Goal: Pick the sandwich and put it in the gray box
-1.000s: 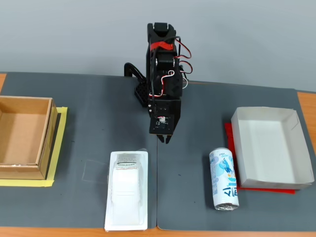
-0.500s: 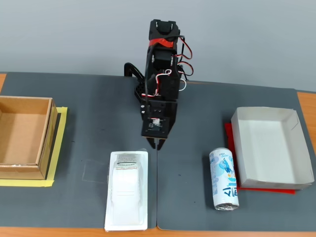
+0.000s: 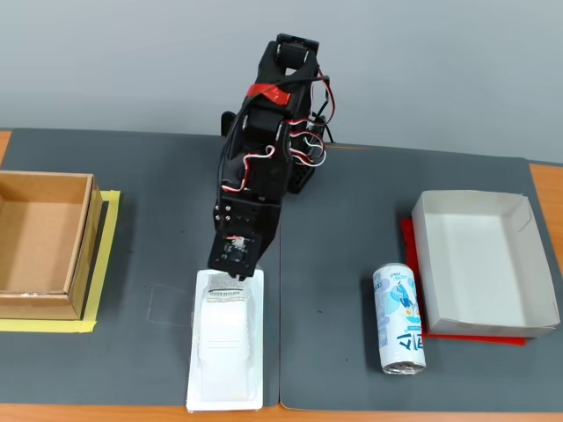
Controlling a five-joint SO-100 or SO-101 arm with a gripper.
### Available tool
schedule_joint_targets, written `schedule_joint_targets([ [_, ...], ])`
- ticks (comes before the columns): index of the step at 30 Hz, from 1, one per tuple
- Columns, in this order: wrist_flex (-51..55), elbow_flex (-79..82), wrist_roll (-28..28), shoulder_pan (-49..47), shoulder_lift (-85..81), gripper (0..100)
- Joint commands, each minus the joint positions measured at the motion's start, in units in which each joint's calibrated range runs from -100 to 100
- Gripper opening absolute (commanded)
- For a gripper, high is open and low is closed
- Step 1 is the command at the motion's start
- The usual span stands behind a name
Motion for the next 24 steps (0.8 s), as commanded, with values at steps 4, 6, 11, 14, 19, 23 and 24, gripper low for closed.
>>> schedule_joint_targets([
  [4,-0.39,-3.3,0.32,0.66,2.31,2],
  [6,-0.73,-3.4,0.32,0.58,3.33,2],
  [11,-0.73,-6.47,0.16,0.13,6.8,2],
  [14,-0.73,-9.82,0.0,0.06,10.02,2],
  [19,-0.73,-13.53,0.21,0.06,13.5,2],
  [23,-0.3,-13.62,0.27,-0.39,13.67,3],
  [24,0.05,-13.53,0.32,-0.69,13.67,5],
])
